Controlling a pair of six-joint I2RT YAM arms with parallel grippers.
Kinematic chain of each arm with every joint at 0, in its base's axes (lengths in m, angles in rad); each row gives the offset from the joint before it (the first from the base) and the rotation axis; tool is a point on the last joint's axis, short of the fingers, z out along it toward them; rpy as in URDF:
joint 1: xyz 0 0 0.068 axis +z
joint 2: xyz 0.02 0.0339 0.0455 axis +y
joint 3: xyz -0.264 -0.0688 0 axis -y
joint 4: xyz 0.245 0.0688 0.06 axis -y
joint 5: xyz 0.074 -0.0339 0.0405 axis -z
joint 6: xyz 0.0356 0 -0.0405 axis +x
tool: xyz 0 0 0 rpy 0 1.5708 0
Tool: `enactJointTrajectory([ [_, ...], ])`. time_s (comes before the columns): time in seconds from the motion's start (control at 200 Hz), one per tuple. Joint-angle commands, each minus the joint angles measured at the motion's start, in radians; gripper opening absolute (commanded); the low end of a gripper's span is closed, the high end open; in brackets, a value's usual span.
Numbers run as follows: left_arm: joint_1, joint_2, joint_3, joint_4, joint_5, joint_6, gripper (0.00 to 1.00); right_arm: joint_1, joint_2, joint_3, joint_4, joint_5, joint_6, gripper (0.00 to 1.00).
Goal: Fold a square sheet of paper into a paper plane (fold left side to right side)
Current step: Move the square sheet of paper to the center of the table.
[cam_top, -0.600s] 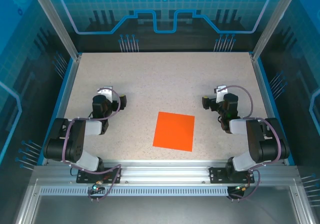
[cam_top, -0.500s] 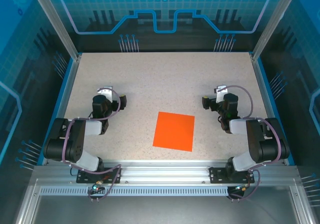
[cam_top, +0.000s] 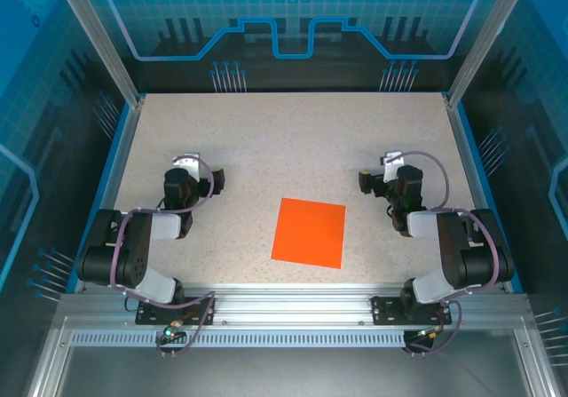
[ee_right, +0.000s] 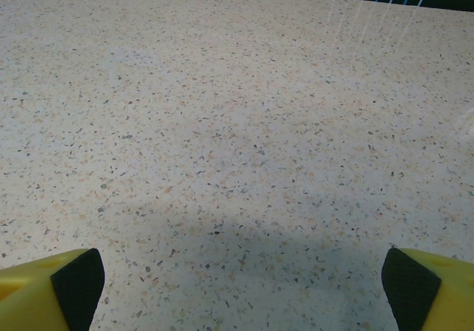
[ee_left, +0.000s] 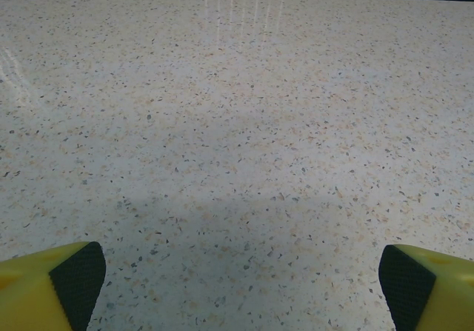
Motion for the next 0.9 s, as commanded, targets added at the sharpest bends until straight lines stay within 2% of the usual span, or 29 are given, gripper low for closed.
enactJointTrajectory([
  [0.0, 0.009, 0.005, 0.022, -0.01, 0.029, -0.006, 0.99, -0.006, 0.0, 0.01, 0.03, -0.006, -0.007, 1.0],
  [0.175, 0.023, 0.004, 0.019, -0.008, 0.056, -0.014, 0.99, -0.011, 0.0, 0.009, 0.029, -0.015, -0.004, 1.0],
  [0.225, 0.024, -0.002, 0.023, -0.015, 0.034, -0.021, 0.99, -0.014, -0.001, 0.011, 0.027, -0.021, -0.002, 1.0],
  [0.34, 0.023, -0.104, 0.044, -0.136, -0.022, -0.043, 0.99, -0.017, -0.085, 0.08, -0.161, 0.017, 0.012, 1.0],
  [0.455, 0.021, -0.227, 0.049, -0.224, -0.048, -0.054, 0.99, 0.009, -0.219, 0.089, -0.265, 0.1, 0.033, 1.0],
  [0.57, 0.018, -0.326, 0.149, -0.449, -0.015, -0.172, 0.99, 0.05, -0.349, 0.132, -0.437, 0.163, 0.097, 1.0],
  [0.66, 0.013, -0.343, 0.265, -0.628, 0.085, -0.273, 0.99, 0.092, -0.438, 0.185, -0.611, 0.188, 0.178, 1.0],
  [0.715, -0.024, -0.346, 0.313, -0.702, 0.119, -0.307, 0.99, 0.12, -0.481, 0.209, -0.699, 0.202, 0.252, 1.0],
  [0.895, -0.213, -0.379, 0.42, -0.955, 0.122, -0.317, 0.99, 0.214, -0.609, 0.219, -0.933, 0.262, 0.446, 1.0],
])
